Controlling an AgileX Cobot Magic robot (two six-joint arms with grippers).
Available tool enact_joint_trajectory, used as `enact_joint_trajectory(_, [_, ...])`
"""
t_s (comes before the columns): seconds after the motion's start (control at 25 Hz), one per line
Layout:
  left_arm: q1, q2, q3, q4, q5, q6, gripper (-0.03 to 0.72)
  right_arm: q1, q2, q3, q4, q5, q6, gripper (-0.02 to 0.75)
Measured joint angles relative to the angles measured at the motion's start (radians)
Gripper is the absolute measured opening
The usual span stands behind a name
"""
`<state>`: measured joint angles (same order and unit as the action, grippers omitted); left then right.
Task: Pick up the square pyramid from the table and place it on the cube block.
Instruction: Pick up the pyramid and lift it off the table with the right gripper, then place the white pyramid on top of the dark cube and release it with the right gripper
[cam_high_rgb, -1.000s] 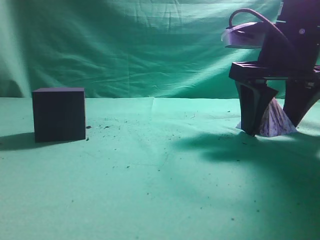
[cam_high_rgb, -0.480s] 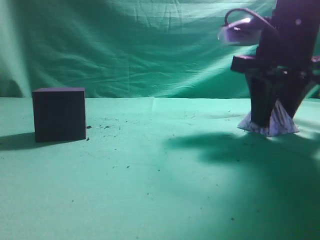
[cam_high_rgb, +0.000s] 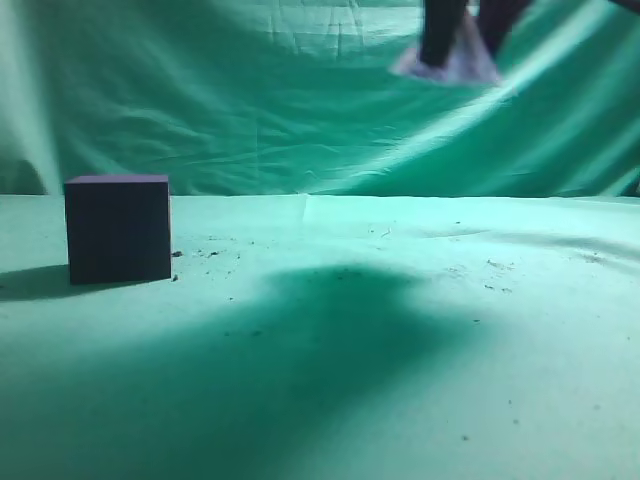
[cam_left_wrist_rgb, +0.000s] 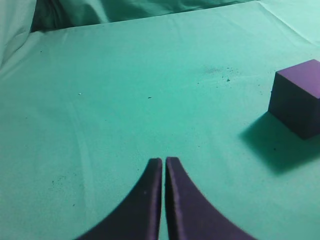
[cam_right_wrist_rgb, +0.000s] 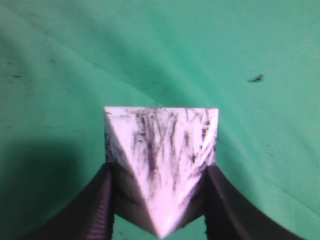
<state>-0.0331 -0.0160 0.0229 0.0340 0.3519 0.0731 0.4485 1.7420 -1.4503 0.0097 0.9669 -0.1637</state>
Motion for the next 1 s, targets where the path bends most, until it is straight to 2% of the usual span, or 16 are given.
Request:
enact_joint_trajectory(0.04, [0.000,0.000,0.000,0.000,0.000,0.000,0.000,0.064,0.001,-0.058,0.017,0.037,0.000,0.318])
enact_joint_trajectory(0.28, [0.000,0.000,0.000,0.000,0.000,0.000,0.000,0.294,0.076,-0.232,0.056,0.083,0.003,0.318])
enact_joint_trajectory(0.44, [0.000,0.000,0.000,0.000,0.000,0.000,0.000,0.394,0.210,-0.384,0.057,0.150,0.006,0.318])
enact_joint_trajectory(0.72, [0.000,0.000,0.000,0.000,0.000,0.000,0.000,0.427,0.414,-0.563,0.057,0.214,0.006,0.318])
enact_joint_trajectory(1.0, [0.000,0.000,0.000,0.000,0.000,0.000,0.000,0.429,0.455,-0.593,0.092,0.206,0.006,0.318])
